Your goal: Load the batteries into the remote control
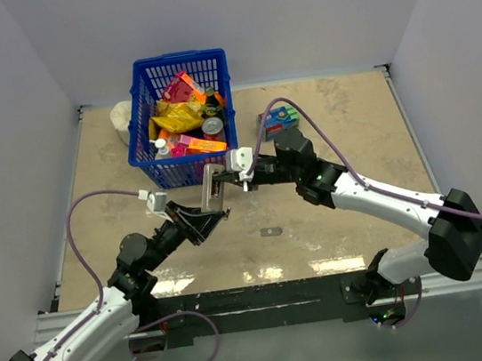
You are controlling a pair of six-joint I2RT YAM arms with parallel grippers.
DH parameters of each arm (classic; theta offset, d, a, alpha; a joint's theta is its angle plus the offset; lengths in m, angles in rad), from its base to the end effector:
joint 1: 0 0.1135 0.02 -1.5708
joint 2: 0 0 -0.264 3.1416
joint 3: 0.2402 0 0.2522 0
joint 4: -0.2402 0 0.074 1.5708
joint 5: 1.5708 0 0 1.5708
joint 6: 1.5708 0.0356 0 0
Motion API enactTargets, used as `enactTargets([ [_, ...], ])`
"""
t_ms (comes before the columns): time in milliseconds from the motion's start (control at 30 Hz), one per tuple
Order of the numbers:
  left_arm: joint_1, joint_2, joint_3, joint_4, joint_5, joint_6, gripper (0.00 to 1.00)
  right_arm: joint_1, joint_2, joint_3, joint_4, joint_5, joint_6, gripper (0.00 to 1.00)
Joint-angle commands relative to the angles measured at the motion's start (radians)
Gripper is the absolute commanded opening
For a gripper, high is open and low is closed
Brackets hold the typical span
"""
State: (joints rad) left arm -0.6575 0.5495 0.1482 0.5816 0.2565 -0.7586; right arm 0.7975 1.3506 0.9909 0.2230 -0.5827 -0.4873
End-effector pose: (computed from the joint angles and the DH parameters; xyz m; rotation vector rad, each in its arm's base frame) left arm 0.1136 -0.0991 0.2304 0.1579 1.5297 -1.3337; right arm 0.2064 0.2395 0.3269 -1.3596 1.0831 0.7248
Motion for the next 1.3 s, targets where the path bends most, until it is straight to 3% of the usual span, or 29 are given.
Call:
enactTargets([
  [0, -0.007, -0.03, 0.086, 0.431, 0.078, 0.038, 0.0, -0.018, 0.065, -0.034, -0.195, 0.136, -0.04, 0.09],
  [200, -0.007, -0.04, 0.088, 0.377, 0.05, 0.042, 0.0, -0.02, 0.009, -0.074, -0.108, 0.172, -0.1, 0.21],
  [500, -0.007, 0.004, 0.097, 0.317, 0.041, 0.033, 0.0, -0.02, -0.048, -0.066, -0.053, 0.15, -0.117, 0.28],
  [567, -0.008, 0.013, 0.099, 0.304, 0.035, 0.031, 0.0, -0.02, -0.053, -0.046, -0.056, 0.127, -0.096, 0.34],
  [600, -0.007, 0.018, 0.102, 0.285, 0.029, 0.038, 0.0, -0.02, -0.059, -0.038, -0.062, 0.118, -0.088, 0.46],
  [800, -0.007, 0.01, 0.091, 0.199, 0.009, 0.083, 0.0, -0.02, -0.119, 0.021, -0.09, 0.132, 0.025, 0.56],
  [933, -0.005, -0.016, 0.076, 0.129, -0.028, 0.114, 0.0, -0.02, -0.154, 0.067, -0.141, 0.196, 0.16, 0.82],
  [967, -0.005, -0.022, 0.073, 0.11, -0.039, 0.114, 0.0, -0.02, -0.156, 0.08, -0.163, 0.263, 0.246, 0.98],
  [1100, -0.005, -0.069, 0.053, -0.011, -0.106, 0.125, 0.0, -0.02, -0.127, 0.127, -0.279, 0.377, 0.413, 0.98],
  [1267, -0.004, -0.132, 0.045, -0.197, -0.195, 0.111, 0.0, -0.02, -0.064, 0.161, -0.421, 0.409, 0.472, 0.98],
])
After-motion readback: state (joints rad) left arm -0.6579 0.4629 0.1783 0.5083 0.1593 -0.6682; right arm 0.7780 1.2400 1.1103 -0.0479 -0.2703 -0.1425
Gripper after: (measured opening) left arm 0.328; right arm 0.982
